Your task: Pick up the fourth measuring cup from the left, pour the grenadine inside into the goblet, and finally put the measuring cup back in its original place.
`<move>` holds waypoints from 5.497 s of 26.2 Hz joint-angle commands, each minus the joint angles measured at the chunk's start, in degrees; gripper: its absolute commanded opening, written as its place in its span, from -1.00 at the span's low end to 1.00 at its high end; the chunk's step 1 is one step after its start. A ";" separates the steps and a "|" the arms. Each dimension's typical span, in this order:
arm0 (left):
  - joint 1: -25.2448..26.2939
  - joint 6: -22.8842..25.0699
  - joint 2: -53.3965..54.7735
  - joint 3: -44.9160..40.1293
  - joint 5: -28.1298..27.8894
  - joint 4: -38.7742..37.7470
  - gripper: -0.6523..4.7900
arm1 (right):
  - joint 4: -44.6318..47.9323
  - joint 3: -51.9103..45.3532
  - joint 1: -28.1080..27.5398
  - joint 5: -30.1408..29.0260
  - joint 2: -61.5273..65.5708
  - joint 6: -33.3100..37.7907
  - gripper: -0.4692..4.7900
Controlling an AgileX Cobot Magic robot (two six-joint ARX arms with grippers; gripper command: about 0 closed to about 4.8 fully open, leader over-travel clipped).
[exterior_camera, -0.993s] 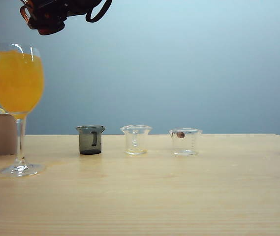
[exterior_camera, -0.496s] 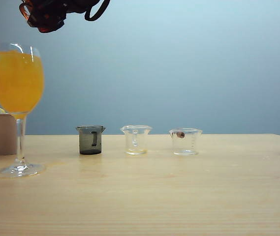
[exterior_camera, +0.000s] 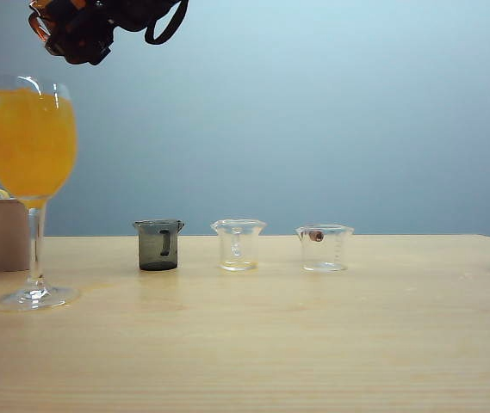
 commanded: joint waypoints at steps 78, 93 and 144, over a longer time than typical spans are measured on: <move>-0.04 0.20 -0.13 0.26 0.22 0.35 -0.78 | 3.58 0.42 1.64 0.20 -0.50 -26.05 0.10; -0.04 0.20 -0.13 0.26 0.22 0.35 -0.78 | 3.63 0.42 1.79 2.34 -0.50 -27.91 0.10; -0.04 0.20 -0.13 0.26 0.22 0.35 -0.78 | 6.60 0.42 2.89 2.38 -0.50 -39.91 0.10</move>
